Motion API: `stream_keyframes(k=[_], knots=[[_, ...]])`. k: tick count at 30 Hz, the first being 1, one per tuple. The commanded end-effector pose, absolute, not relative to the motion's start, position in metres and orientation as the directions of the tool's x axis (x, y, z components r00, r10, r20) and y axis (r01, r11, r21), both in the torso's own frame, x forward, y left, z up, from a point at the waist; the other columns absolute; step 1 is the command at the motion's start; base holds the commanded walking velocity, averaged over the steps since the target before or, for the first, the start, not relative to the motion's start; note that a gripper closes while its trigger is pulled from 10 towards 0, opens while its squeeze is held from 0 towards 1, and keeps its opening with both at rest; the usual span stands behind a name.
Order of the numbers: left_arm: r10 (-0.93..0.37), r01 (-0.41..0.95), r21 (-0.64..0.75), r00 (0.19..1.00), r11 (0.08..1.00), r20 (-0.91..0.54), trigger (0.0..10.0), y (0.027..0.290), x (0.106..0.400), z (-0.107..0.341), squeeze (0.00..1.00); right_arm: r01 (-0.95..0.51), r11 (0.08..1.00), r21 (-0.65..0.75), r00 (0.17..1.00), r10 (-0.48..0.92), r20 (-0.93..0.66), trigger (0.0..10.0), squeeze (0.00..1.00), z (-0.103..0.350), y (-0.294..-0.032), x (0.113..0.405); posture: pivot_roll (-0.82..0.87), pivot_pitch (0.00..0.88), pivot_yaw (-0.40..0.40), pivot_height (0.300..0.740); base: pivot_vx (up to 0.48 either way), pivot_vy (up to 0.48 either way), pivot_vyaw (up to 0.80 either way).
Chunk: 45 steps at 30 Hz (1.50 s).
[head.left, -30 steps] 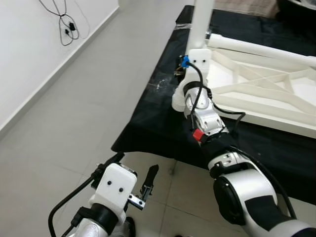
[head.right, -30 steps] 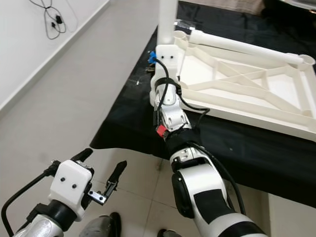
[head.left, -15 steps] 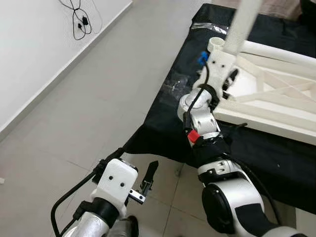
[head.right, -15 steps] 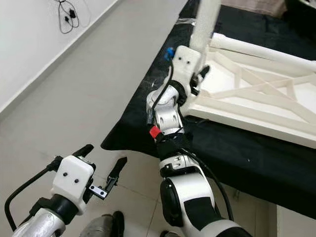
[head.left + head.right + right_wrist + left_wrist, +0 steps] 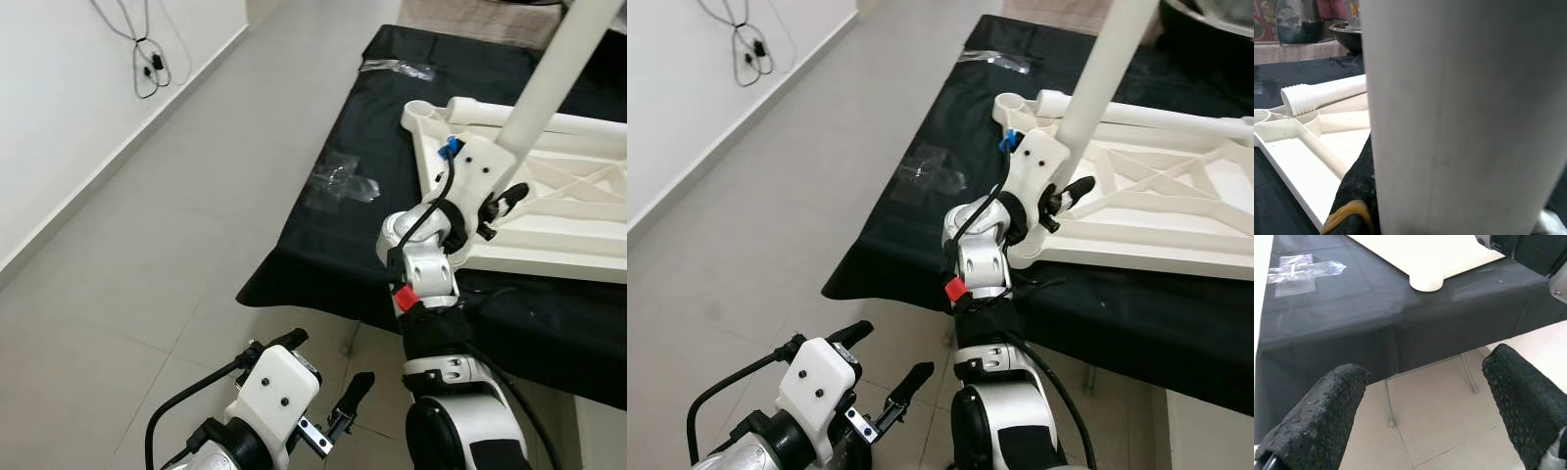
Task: Building children table
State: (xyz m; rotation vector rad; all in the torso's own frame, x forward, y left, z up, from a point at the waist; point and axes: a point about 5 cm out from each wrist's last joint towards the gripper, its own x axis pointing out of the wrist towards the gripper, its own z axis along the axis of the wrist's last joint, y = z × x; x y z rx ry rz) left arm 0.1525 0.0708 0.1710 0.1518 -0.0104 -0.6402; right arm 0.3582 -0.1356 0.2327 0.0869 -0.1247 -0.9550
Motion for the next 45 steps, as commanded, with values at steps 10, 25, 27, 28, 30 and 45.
stream_keyframes(k=[10,25,27,28,30,45], knots=[[-0.626,0.628,0.131,0.778,0.767,-0.061,10.0,0.070,0.150,0.164,0.00,0.729,0.685,0.004,0.683,-0.727,-0.074,10.0,1.00,0.191,-0.122,0.356,0.16,0.180,-0.032,0.740,0.000,0.000,0.00],[-0.614,0.616,0.134,0.787,0.776,-0.064,10.0,0.072,0.152,0.161,0.00,0.597,0.800,0.057,0.798,-0.600,0.059,10.0,0.00,0.210,-0.113,0.356,0.16,0.178,-0.027,0.740,0.000,0.000,0.00],[-0.613,0.615,0.134,0.788,0.777,-0.064,10.0,0.072,0.153,0.161,0.00,0.560,0.827,0.055,0.823,-0.563,0.082,10.0,0.00,0.212,-0.113,0.354,0.15,0.177,-0.028,0.740,0.000,0.000,0.00],[-0.613,0.615,0.136,0.787,0.776,-0.064,10.0,0.072,0.154,0.161,0.00,0.529,0.848,0.039,0.842,-0.530,0.102,10.0,0.00,0.212,-0.114,0.352,0.15,0.176,-0.026,0.740,0.000,0.000,0.00],[-0.613,0.615,0.136,0.787,0.776,-0.064,10.0,0.072,0.154,0.161,0.00,0.529,0.848,0.039,0.842,-0.530,0.102,10.0,0.00,0.212,-0.114,0.352,0.15,0.176,-0.026,0.740,0.000,0.000,0.00],[-0.599,0.601,0.139,0.798,0.787,-0.062,10.0,0.075,0.158,0.157,0.00,0.375,0.926,-0.041,0.919,-0.365,0.147,10.0,0.00,0.191,-0.128,0.323,0.14,0.164,-0.028,0.740,0.000,0.000,0.00]])
